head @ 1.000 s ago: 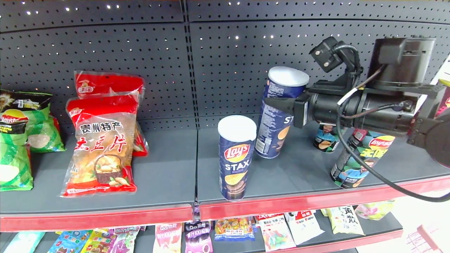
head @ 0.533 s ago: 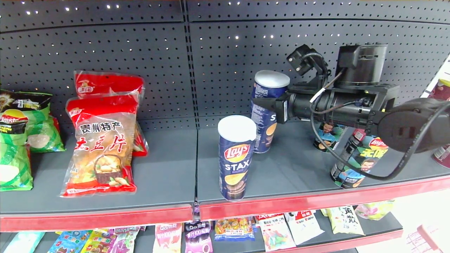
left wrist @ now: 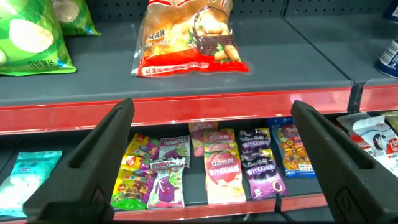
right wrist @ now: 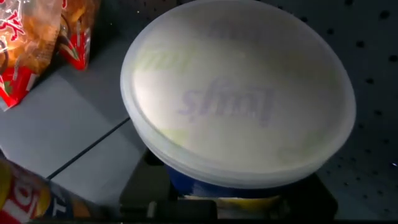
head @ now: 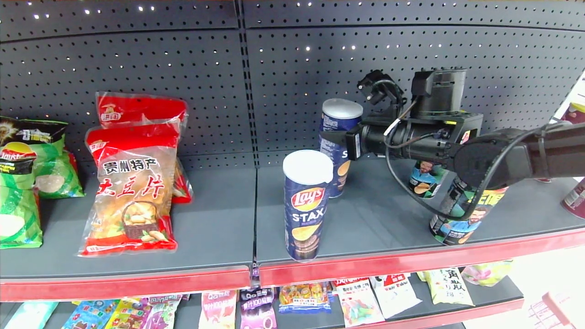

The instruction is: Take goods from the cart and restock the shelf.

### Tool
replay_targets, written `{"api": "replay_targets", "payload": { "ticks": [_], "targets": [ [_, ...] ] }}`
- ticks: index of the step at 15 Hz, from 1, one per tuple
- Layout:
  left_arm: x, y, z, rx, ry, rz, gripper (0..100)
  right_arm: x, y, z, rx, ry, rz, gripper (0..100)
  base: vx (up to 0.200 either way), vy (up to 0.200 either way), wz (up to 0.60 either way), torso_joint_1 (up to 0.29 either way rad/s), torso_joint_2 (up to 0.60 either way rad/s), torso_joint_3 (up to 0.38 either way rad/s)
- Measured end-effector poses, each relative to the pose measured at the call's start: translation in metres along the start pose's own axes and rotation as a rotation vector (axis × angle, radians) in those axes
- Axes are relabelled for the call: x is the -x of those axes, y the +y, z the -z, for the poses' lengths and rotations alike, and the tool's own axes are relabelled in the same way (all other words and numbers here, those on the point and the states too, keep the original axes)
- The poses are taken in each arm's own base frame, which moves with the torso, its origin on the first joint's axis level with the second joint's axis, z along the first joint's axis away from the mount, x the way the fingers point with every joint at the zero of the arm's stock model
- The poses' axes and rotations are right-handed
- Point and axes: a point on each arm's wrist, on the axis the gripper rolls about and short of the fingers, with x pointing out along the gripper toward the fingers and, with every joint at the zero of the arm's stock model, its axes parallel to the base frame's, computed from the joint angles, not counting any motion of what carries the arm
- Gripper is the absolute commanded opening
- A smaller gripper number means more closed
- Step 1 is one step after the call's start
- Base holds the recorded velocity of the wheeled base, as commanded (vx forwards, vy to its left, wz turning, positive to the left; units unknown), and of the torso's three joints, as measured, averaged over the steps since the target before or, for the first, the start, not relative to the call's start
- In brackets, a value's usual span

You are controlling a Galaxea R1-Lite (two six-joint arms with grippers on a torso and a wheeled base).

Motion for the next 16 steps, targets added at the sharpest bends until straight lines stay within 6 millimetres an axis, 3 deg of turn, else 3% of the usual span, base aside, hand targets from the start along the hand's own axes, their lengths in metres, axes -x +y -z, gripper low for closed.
{"api": "replay_targets", "payload": {
  "ticks": [16],
  "targets": [
    [0.000, 0.000, 0.000, 0.000, 0.000, 0.000, 100, -0.041, 0.011, 0.006, 0.011, -0.020, -0.085, 0, 0.000, 0.000, 0.00, 0.000, 0.00, 0.000]
  ]
}}
